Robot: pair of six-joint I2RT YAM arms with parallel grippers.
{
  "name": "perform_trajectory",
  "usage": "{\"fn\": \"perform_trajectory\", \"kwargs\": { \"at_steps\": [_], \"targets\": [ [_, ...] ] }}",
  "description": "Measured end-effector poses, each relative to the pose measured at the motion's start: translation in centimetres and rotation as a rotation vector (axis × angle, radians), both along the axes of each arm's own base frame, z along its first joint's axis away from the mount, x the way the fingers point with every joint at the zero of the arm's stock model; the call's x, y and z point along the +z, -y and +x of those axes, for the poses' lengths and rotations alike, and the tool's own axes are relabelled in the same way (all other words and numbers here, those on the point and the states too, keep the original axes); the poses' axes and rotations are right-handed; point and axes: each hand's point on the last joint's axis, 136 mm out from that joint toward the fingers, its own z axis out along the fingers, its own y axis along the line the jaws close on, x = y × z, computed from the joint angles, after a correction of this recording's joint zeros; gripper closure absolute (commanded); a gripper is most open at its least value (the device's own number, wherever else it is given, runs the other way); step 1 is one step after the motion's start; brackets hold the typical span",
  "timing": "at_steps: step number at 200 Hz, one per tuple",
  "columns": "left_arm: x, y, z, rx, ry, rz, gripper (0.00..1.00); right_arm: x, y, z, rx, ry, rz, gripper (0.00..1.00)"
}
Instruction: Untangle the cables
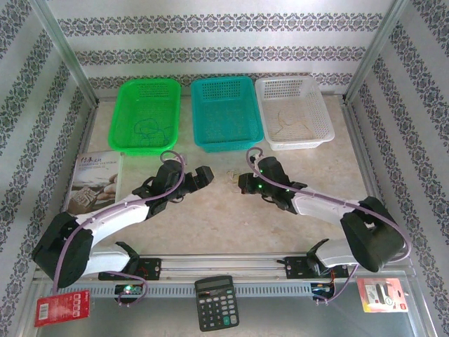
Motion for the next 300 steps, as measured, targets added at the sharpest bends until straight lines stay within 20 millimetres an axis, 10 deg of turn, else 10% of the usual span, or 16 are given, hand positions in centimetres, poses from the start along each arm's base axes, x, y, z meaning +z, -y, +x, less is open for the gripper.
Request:
{"fn": "perform_trajectory", "kwargs": {
  "at_steps": [152, 300],
  "targets": [
    [-2.7, 4.6, 0.6, -0.184, -0.037, -0.105, 0.42, 1.4, -0.9, -0.8, 0.001, -0.025, 0.122, 1.00],
    [-3.1, 5.1, 1.2, -0.187, -0.027, -0.112, 0.76, 1.5, -2.0, -1.7, 0.029, -0.033, 0.136, 1.00]
  ]
}}
